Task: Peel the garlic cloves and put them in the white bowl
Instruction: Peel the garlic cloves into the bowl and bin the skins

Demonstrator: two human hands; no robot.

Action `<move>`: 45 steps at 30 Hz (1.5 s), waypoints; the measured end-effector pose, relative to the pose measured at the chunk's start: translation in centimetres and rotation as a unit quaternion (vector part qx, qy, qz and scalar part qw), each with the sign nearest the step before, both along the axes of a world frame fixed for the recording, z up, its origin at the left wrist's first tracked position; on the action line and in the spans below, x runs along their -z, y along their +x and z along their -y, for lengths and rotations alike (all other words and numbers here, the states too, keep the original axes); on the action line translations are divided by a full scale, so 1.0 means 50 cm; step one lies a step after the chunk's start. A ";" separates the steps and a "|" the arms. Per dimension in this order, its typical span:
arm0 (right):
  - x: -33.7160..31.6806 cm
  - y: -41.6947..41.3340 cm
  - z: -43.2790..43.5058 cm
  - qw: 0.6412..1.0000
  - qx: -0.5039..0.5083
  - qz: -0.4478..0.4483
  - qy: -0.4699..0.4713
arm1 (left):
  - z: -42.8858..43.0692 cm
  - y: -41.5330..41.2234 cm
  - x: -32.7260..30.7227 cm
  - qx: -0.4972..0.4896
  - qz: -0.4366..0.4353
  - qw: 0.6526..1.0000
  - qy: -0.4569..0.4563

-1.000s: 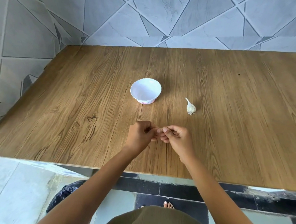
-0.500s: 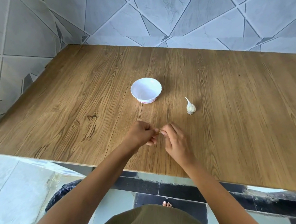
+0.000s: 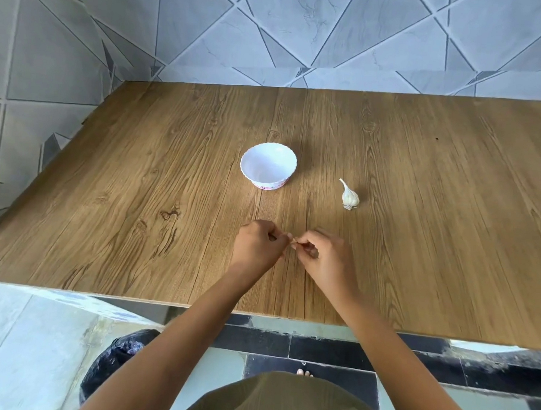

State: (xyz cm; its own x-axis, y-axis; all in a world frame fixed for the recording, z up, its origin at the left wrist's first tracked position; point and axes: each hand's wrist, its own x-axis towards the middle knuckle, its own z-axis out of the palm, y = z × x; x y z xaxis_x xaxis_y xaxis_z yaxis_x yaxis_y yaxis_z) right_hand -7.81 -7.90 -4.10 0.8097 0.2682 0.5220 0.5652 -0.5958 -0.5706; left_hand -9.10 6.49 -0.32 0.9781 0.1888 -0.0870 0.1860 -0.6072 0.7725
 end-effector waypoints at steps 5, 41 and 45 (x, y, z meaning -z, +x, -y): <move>-0.003 0.002 -0.002 0.994 -0.004 -0.092 0.064 | -0.009 0.002 0.001 0.027 0.005 0.999 -0.045; -0.055 -0.004 -0.008 0.859 -0.013 -0.421 0.292 | -0.032 -0.003 -0.005 0.012 -0.005 0.959 -0.284; -0.054 -0.003 -0.017 0.840 0.029 -0.428 0.333 | -0.020 -0.008 -0.002 -0.009 0.007 0.965 -0.262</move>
